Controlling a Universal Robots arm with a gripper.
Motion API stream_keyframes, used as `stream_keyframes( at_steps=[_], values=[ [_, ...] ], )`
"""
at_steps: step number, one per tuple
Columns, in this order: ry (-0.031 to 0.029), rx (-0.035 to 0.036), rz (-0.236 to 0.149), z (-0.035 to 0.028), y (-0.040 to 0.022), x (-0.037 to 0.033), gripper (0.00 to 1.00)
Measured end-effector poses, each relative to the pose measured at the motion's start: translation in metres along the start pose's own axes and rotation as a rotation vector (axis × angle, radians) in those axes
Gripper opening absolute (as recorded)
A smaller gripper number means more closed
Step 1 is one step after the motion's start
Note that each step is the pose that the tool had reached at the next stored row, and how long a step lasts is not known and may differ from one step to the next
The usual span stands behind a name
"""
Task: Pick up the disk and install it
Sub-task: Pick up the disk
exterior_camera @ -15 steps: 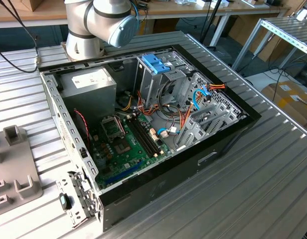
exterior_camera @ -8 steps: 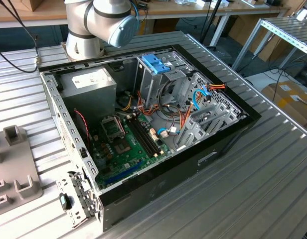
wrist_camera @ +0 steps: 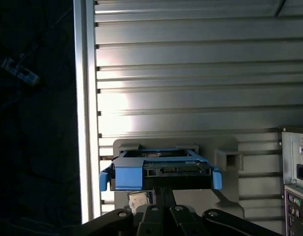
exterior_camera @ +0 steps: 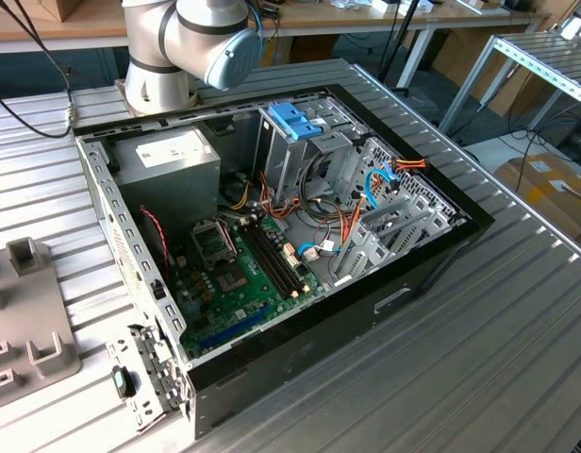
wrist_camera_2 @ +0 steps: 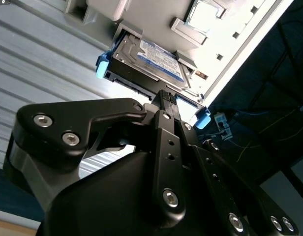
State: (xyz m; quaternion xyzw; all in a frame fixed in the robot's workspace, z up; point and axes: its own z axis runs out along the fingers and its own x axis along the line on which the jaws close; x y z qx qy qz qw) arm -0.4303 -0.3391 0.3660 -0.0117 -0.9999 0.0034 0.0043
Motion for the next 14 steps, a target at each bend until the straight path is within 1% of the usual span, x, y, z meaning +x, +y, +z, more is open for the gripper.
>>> stream_keyframes(
  at_steps=[1, 3, 6, 7, 11, 13, 14],
  values=[
    [-0.0002, 0.0027, -0.018, 0.0, 0.0, 0.0, 0.11],
    [-0.0003, 0.0049, -0.042, -0.0001, 0.0, 0.0, 0.11],
    [-0.0006, 0.0055, -0.078, -0.0001, 0.0, 0.0, 0.11],
    [-0.0009, 0.0056, -0.097, 0.0, 0.0, 0.0, 0.11],
    [-0.0014, 0.007, -0.151, 0.0, 0.0, 0.0, 0.11],
    [-0.0014, 0.0077, -0.17, -0.0001, 0.0, 0.0, 0.11],
    [-0.0016, 0.0081, -0.189, 0.0, 0.0, 0.0, 0.11]
  ],
)
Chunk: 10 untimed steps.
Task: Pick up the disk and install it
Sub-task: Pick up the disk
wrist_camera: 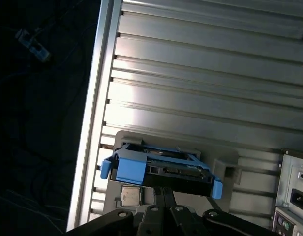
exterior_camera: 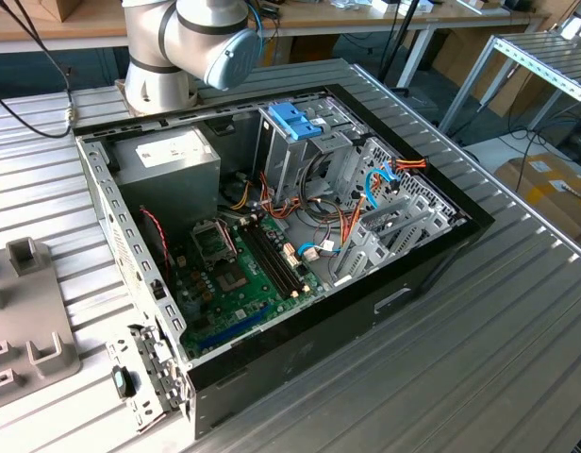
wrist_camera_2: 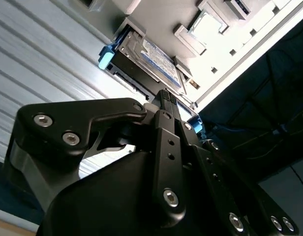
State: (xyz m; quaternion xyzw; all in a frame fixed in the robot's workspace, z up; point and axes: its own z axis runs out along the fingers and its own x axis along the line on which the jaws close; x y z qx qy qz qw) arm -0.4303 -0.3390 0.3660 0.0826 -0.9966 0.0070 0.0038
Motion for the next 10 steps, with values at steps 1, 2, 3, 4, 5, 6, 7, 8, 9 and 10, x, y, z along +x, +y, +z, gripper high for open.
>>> stream_keyframes(
  at_steps=[1, 2, 3, 4, 5, 6, 7, 8, 9, 10],
  values=[
    [-0.0003, 0.0002, -0.021, 0.0, 0.0, 0.0, 0.11],
    [-0.0005, 0.0004, -0.036, 0.0, 0.0, 0.0, 0.11],
    [-0.0008, 0.0006, -0.061, 0.0001, 0.0, 0.0, 0.11],
    [-0.0011, 0.0008, -0.082, 0.0001, 0.0, 0.0, 0.11],
    [-0.0016, 0.0011, -0.111, 0.0001, 0.0, 0.0, 0.11],
    [-0.0018, 0.0012, -0.128, 0.0001, 0.0, 0.0, 0.11],
    [-0.0021, 0.0014, -0.153, 0.0001, 0.0, 0.0, 0.11],
    [-0.0024, 0.0016, -0.174, 0.0002, 0.0, 0.0, 0.11],
    [-0.0026, 0.0017, -0.193, 0.0002, 0.0, 0.0, 0.11],
    [-0.0031, 0.002, -0.221, 0.0002, 0.0, 0.0, 0.11]
  ],
)
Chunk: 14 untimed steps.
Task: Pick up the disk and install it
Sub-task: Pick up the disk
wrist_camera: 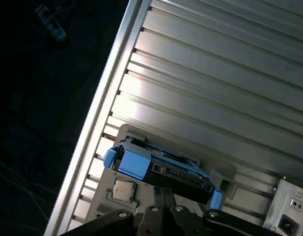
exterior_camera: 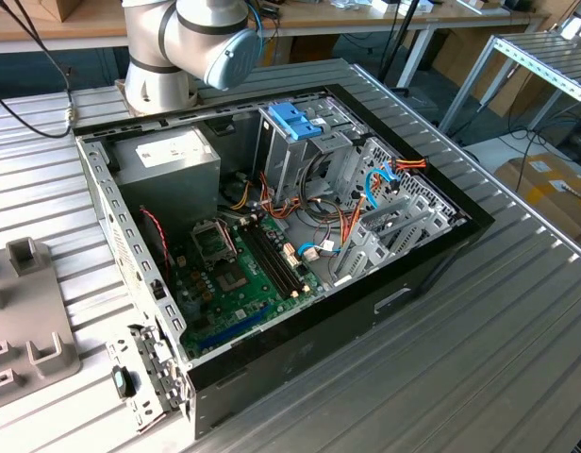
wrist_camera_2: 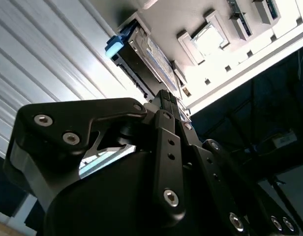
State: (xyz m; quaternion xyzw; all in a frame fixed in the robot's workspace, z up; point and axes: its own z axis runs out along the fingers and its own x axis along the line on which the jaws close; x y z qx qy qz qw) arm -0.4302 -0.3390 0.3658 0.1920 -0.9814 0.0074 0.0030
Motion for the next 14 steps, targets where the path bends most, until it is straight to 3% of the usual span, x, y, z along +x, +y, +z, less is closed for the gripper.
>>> stream_keyframes(
  at_steps=[3, 4, 14],
  values=[
    [-0.001, 0.0007, -0.077, 0.0001, 0.0, 0.0, 0.11],
    [-0.0015, 0.001, -0.12, 0.0001, 0.0, 0.0, 0.11],
    [-0.0042, 0.0027, -0.312, 0.0002, 0.0, 0.0, 0.11]
  ],
)
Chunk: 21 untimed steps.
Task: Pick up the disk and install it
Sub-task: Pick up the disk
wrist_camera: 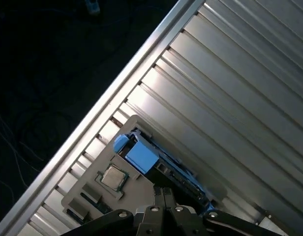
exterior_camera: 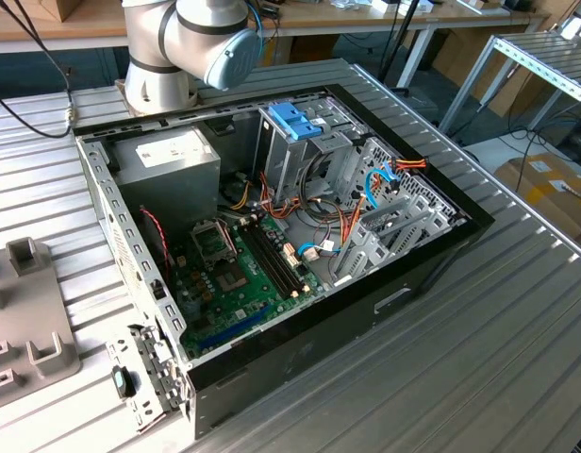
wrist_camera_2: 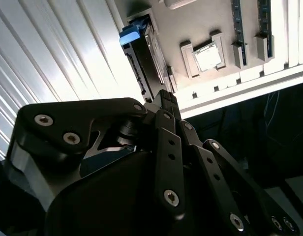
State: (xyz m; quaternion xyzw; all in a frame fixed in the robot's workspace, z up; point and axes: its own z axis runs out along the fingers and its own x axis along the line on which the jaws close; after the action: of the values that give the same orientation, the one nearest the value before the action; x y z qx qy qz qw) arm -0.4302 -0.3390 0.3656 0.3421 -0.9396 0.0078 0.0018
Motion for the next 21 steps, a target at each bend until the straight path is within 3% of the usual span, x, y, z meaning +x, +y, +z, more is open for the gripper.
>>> stream_keyframes(
  at_steps=[7, 11, 14, 21],
  values=[
    [-0.002, 0.0013, -0.151, 0.0, 0.0, 0.0, 0.11],
    [-0.0029, 0.0019, -0.209, 0.0, 0.0, 0.0, 0.11],
    [-0.0038, 0.0025, -0.282, 0.0, 0.0, 0.0, 0.11],
    [-0.0052, 0.0034, -0.388, 0.0, 0.0, 0.0, 0.11]
  ],
)
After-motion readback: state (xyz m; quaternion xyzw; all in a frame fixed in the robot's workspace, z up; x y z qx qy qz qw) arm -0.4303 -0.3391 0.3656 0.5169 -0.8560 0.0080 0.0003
